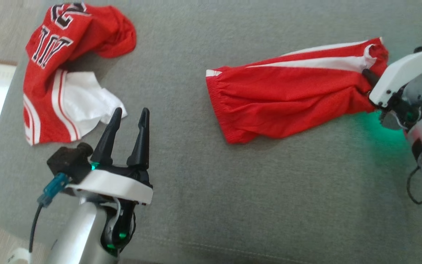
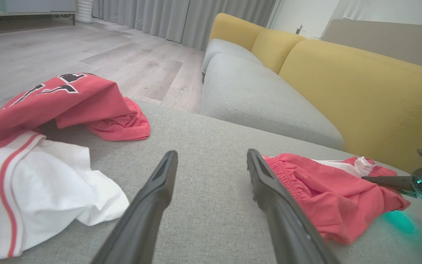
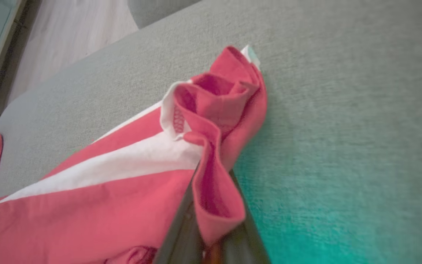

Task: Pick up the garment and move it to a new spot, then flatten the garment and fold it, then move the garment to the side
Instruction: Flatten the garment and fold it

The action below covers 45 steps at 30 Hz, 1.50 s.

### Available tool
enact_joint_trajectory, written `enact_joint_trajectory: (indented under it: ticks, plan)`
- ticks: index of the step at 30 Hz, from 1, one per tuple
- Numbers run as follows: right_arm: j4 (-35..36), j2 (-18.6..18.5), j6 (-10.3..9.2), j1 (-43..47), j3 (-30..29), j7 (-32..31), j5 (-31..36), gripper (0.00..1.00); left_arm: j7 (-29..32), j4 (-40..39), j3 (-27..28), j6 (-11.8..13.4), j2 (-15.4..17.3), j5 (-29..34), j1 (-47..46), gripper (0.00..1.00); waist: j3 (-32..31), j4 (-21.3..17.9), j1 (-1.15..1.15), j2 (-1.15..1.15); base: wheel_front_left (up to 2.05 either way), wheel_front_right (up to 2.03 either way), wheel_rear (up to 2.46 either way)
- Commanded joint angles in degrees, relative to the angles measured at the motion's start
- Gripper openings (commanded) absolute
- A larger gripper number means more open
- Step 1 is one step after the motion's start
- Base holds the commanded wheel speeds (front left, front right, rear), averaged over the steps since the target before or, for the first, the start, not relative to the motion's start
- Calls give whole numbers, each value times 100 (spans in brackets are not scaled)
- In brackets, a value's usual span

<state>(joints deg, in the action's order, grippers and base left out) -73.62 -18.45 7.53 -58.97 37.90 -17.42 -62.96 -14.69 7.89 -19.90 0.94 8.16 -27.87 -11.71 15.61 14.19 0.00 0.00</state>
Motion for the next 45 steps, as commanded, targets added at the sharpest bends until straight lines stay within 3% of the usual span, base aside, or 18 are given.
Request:
enact_joint_trajectory:
  ticks: [1,11,19,27,32,39,41,43,44,45]
  plan:
    - [120,15,-4,92,32,103,0,0,-30,-142,195,-30,48,38,-39,100,-153,-140,0,0,0,0,0]
    - [131,-320,-4,498,7,810,-37,0,75,-113,132,42,148,31,257,100,-746,-682,0,0,0,0,0]
    - [1124,-283,-4,614,360,1370,145,0,164,-168,127,132,197,-28,482,100,-1040,-771,0,0,0,0,0]
    - [1512,356,-4,683,1015,1201,498,0,216,-153,95,155,176,-114,567,100,-1156,-561,0,0,0,0,0]
    - [1205,788,-4,672,1210,983,555,0,198,-78,62,143,131,-151,564,100,-1155,-340,0,0,0,0,0]
    - [643,1075,-4,475,1284,1033,634,0,155,27,36,111,84,-186,518,100,-1074,-99,0,0,0,0,0]
    - [636,1119,-4,452,1361,1055,668,8,141,62,32,106,68,-192,503,100,-1047,-68,0,0,0,0,0]
    - [664,1179,-4,457,1426,1075,671,27,124,95,38,97,59,-201,485,100,-1024,-53,0,0,0,0,0]
    - [664,1179,-4,457,1426,1075,671,27,124,95,38,97,59,-201,485,100,-1024,-53,0,0,0,0,0]
    - [680,1207,-4,459,1454,1095,667,48,116,109,44,94,54,-206,476,100,-1011,-56,0,0,0,0,0]
